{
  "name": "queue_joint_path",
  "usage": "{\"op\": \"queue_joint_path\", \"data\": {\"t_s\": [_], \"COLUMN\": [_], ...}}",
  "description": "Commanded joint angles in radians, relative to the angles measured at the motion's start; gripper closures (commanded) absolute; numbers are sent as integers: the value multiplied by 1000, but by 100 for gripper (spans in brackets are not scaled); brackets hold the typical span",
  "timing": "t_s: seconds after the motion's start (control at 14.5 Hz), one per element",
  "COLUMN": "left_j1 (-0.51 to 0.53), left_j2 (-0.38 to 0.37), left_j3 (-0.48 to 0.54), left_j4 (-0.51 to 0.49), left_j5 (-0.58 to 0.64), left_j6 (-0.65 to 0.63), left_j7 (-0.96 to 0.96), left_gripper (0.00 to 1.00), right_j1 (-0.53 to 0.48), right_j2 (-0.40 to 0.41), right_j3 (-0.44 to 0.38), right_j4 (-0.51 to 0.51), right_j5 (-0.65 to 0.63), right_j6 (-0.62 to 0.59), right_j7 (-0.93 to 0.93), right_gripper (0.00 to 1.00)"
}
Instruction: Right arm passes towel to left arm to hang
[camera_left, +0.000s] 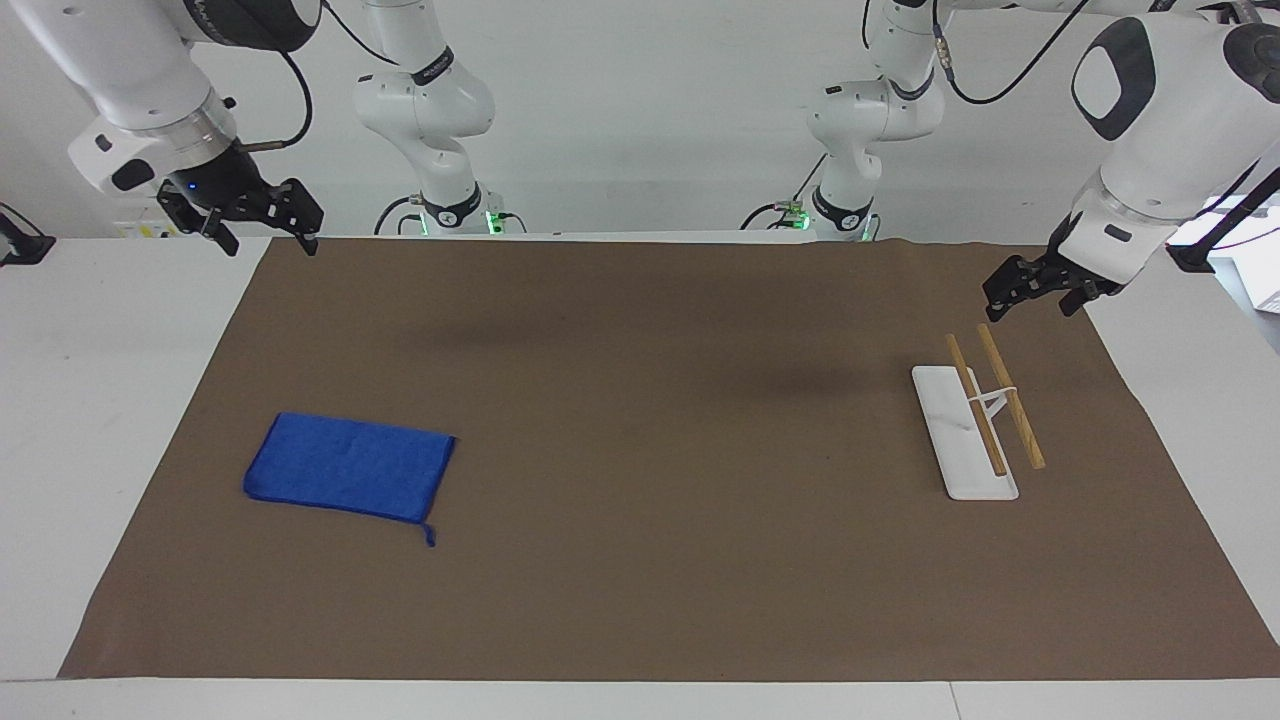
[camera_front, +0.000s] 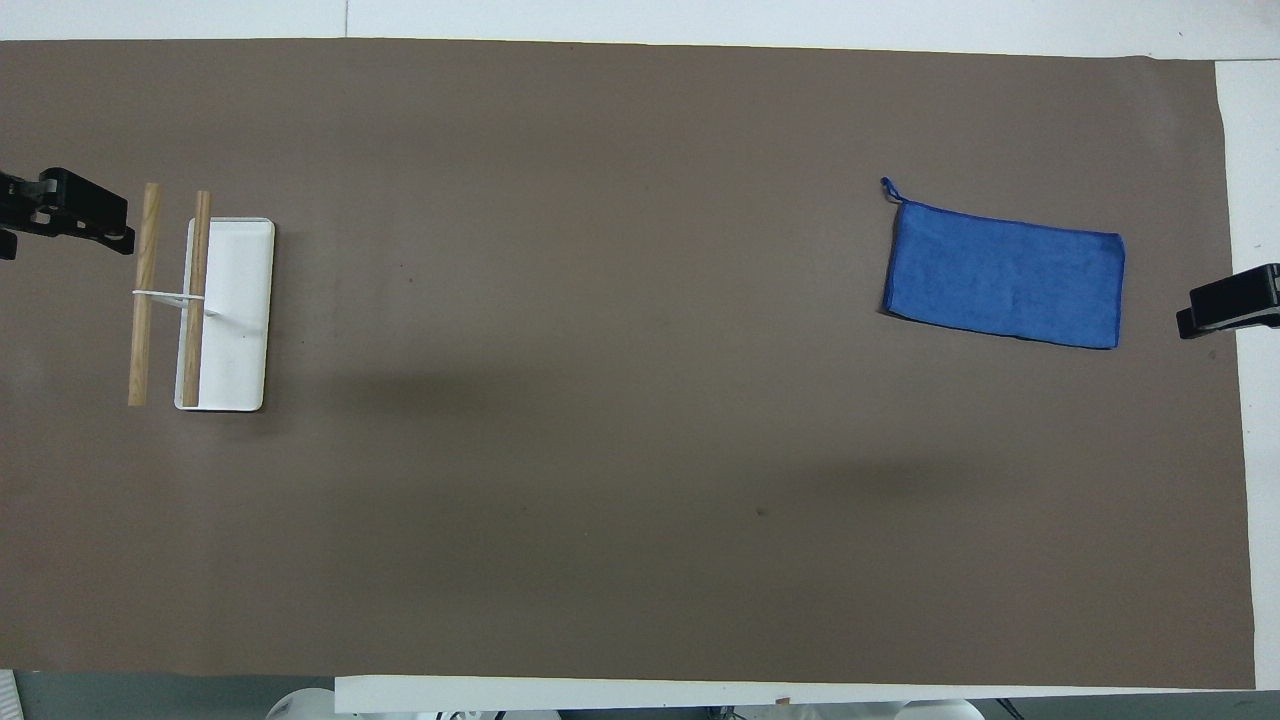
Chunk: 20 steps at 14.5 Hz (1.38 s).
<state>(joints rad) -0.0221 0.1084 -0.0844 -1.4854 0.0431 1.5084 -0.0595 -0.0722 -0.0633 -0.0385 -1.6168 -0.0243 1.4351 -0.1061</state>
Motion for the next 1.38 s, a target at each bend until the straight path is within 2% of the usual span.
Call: {"op": "queue_joint_path", "data": {"t_s": [0.0,0.07,0.21,0.48,0.76,0.83,0.97,1.11,1.31], "left_j1": [-7,-7,-7,-7,-7,-7,-7,-7,-7], "left_j2": [-22,-22,-22,-22,-22,-22,-22,-22,-22], "left_j3": [5,5,5,5,5,5,5,5,5], "left_j4": [-24,-24,-24,-24,-24,-24,-24,-24,-24], "left_j5": [15,15,15,15,15,15,15,15,15], "left_j6": [16,16,16,16,16,16,16,16,16], "left_j7": [12,12,12,12,12,12,12,12,12], "left_gripper": [0,0,0,0,0,0,0,0,0], "right_j1": [-12,-11,-1,-3,-20,-24,-21,-44,-54], "right_j2": [-12,-12,-9,97,172,186,233,299,326], "right_j3": [0,0,2,3,2,3,3,3,3], "right_j4": [3,-1,-47,-127,-369,-415,-443,-446,-448], "right_j5": [-2,-2,-12,-8,4,4,4,4,4], "right_j6": [-33,-19,115,319,701,766,824,855,881], "right_j7": [-26,-29,-18,-3,-1,-1,0,-4,-1], "right_gripper": [0,0,0,0,0,0,1,8,16]}}
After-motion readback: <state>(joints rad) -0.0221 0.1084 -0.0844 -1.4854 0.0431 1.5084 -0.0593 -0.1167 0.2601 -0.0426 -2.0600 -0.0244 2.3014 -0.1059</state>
